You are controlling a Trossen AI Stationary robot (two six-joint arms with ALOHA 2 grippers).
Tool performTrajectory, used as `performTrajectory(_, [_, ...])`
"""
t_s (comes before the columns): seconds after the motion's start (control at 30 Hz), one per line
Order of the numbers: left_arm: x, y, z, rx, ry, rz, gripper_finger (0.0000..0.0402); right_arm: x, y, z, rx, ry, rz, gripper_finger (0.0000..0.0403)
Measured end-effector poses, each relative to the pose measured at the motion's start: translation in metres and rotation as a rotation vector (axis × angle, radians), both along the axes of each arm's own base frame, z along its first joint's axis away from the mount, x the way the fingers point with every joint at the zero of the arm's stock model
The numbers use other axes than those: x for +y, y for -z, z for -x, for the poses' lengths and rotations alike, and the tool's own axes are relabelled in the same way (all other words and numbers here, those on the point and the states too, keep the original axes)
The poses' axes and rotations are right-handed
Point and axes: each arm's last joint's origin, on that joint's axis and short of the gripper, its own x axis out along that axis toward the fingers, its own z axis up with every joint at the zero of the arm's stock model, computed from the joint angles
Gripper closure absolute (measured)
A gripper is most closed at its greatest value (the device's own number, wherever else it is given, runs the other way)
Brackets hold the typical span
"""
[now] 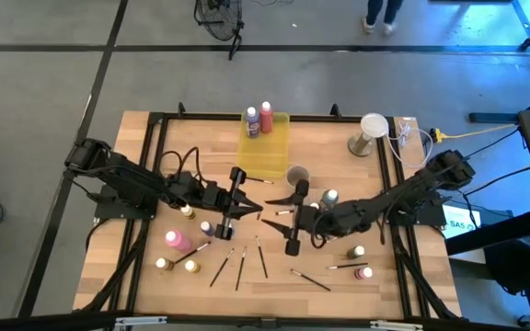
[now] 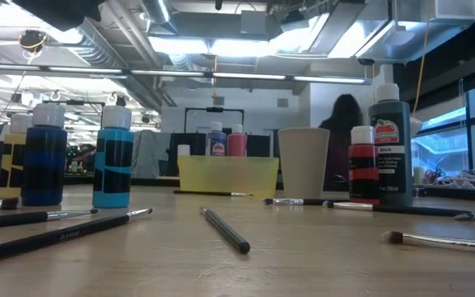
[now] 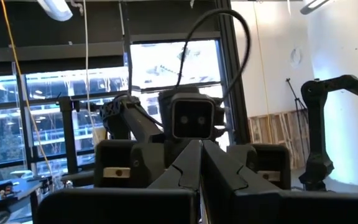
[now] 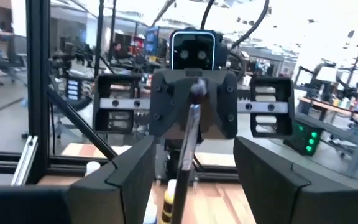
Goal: Pick & Place Paint Supplies
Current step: Put the black paintbrush into the white cup
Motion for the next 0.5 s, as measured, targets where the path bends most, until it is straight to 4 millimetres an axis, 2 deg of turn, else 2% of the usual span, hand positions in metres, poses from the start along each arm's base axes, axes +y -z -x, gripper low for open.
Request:
performTrajectory(0.37, [0.003,0.000,-0.001,0.000,-0.013,-0.003,0.0399,-0.019,-0.001,-0.009,-0.015,-0.089,0.006,0.0184])
performTrajectory(0.5, [0.003,0.000,-0.001,0.001,-0.014,-0.008,0.0399,-0.021,-0.001,-0.010,-0.014,-0.085,0.006,0.0201])
